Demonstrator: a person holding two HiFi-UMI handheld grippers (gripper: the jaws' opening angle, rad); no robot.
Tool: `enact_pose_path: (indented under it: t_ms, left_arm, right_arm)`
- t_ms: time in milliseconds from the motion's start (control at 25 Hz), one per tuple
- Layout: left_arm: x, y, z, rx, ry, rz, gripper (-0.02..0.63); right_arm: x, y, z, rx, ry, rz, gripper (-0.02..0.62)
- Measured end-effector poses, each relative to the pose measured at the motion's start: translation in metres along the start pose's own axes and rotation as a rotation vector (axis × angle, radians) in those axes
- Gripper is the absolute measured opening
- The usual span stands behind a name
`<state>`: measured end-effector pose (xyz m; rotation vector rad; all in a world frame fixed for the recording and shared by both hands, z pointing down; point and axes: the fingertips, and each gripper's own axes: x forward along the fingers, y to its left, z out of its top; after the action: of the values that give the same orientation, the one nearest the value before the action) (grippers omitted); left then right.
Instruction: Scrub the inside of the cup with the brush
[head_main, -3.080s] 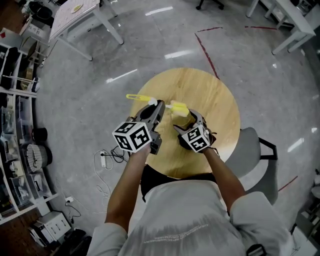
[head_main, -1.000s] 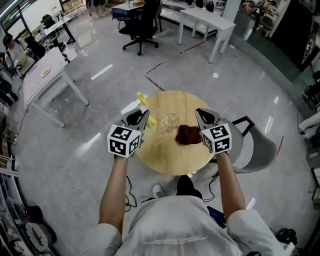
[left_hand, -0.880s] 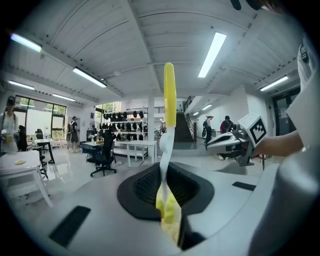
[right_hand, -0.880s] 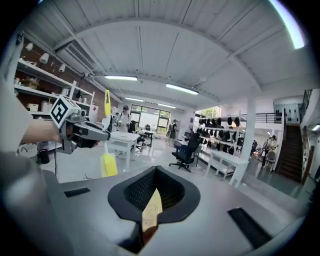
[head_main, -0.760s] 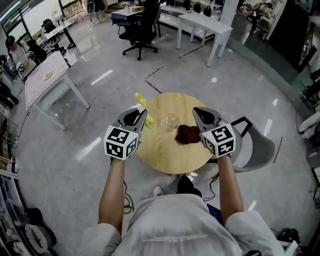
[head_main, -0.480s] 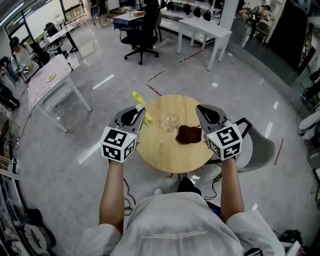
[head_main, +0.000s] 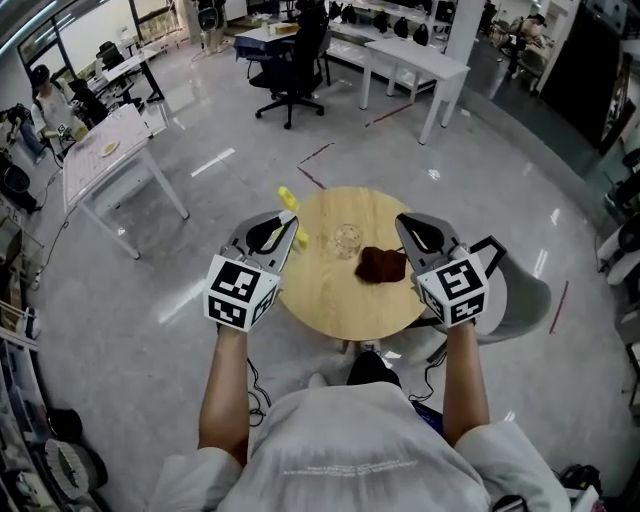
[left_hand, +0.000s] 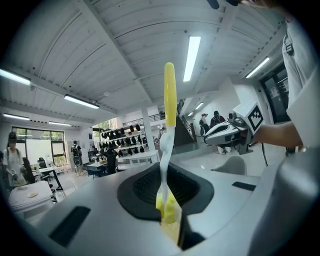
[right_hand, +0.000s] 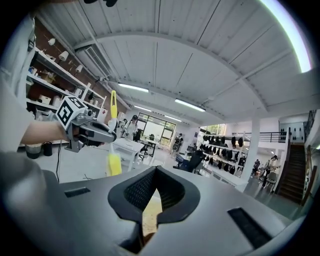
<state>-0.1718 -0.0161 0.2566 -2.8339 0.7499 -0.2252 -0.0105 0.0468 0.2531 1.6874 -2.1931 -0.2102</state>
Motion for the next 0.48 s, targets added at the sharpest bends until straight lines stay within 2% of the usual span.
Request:
enact_pose_path:
  t_ms: [480]
  left_arm:
    - [-0.011,-0.016,-0.017,-0.005,0.030,-0.020,0.051]
  right_arm:
    - [-0.004,0.019,-0.008,-0.061,0.022,-0.008,0.028]
